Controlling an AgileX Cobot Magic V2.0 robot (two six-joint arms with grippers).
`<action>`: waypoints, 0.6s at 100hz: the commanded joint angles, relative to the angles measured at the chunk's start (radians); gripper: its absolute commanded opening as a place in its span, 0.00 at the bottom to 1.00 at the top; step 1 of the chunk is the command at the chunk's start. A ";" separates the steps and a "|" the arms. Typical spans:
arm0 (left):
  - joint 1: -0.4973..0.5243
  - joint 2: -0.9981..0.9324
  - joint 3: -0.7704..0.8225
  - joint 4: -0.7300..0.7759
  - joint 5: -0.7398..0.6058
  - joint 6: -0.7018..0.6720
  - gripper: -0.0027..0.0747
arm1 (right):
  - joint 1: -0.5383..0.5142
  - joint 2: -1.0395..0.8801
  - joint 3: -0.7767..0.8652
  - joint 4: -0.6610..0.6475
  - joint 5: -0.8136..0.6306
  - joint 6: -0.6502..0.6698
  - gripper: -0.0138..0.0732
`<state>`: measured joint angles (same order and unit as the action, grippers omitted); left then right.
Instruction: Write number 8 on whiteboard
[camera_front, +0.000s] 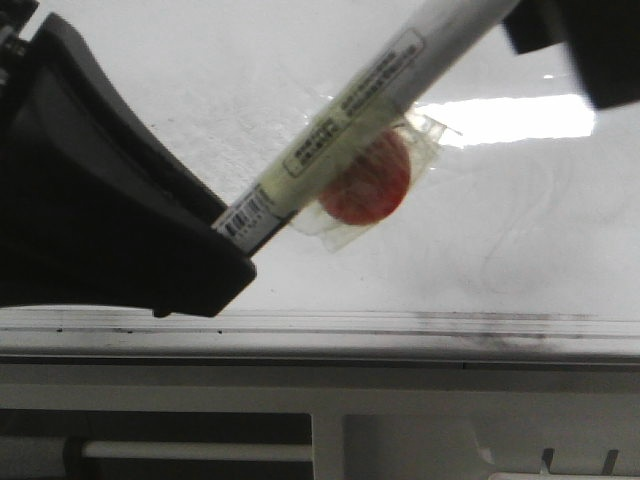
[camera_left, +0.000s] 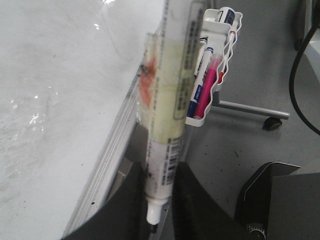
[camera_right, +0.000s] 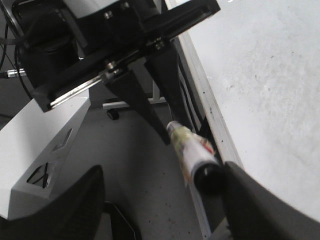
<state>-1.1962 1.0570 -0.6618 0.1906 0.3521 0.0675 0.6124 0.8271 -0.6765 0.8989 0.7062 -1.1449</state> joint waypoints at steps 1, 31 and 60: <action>-0.010 -0.018 -0.035 0.004 -0.059 -0.003 0.01 | 0.067 0.051 -0.034 0.101 -0.158 -0.014 0.65; -0.010 -0.018 -0.035 0.004 -0.076 -0.003 0.01 | 0.184 0.177 -0.034 0.114 -0.236 -0.014 0.52; -0.010 -0.018 -0.036 0.004 -0.076 -0.013 0.02 | 0.184 0.177 -0.034 0.121 -0.259 -0.011 0.09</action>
<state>-1.2009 1.0570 -0.6618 0.1942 0.3636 0.0773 0.7914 1.0119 -0.6769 0.9792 0.4402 -1.1500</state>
